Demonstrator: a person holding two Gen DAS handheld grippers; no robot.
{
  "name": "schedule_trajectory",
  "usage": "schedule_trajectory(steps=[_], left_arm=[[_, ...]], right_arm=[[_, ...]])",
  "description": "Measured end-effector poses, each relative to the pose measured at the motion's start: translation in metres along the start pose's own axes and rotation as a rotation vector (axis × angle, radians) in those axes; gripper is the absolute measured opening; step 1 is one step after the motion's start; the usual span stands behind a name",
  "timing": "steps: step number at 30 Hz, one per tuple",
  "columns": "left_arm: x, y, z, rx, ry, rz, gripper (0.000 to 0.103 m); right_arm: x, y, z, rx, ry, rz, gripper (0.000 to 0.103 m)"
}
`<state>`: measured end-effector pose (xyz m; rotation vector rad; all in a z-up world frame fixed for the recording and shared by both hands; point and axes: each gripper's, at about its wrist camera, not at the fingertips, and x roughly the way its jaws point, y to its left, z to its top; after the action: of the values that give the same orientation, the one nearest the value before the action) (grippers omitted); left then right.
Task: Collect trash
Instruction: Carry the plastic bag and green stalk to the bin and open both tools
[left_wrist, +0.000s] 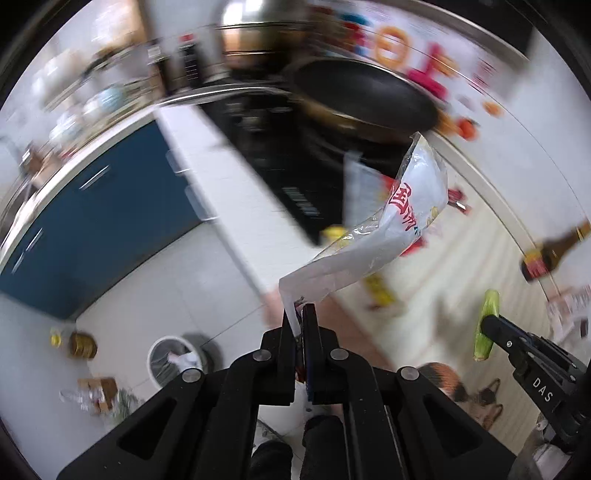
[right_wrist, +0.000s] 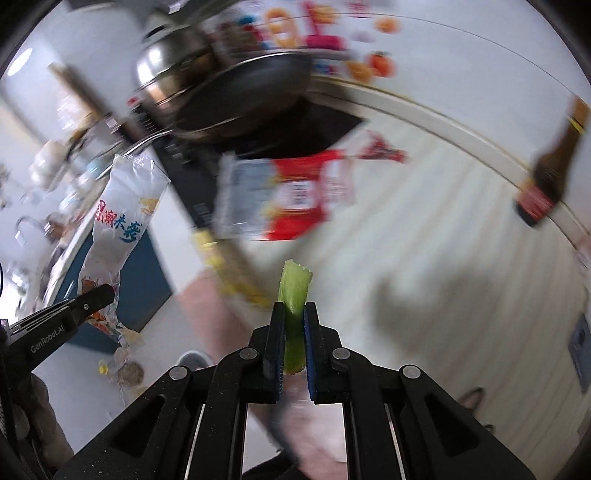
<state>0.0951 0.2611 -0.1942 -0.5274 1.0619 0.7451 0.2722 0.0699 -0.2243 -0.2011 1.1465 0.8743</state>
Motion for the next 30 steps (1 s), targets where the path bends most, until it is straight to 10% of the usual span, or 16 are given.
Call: schedule_trajectory(steps=[14,30], left_arm=[[0.080,0.282,-0.129,-0.515,0.184,0.135,0.001],[0.402,0.483,-0.345,-0.825,0.518,0.177,0.001]], right_arm=[[0.163,0.247,-0.100,-0.351,0.281,0.135,0.009],[0.566,0.366,-0.314,-0.486,0.628,0.190,0.009]])
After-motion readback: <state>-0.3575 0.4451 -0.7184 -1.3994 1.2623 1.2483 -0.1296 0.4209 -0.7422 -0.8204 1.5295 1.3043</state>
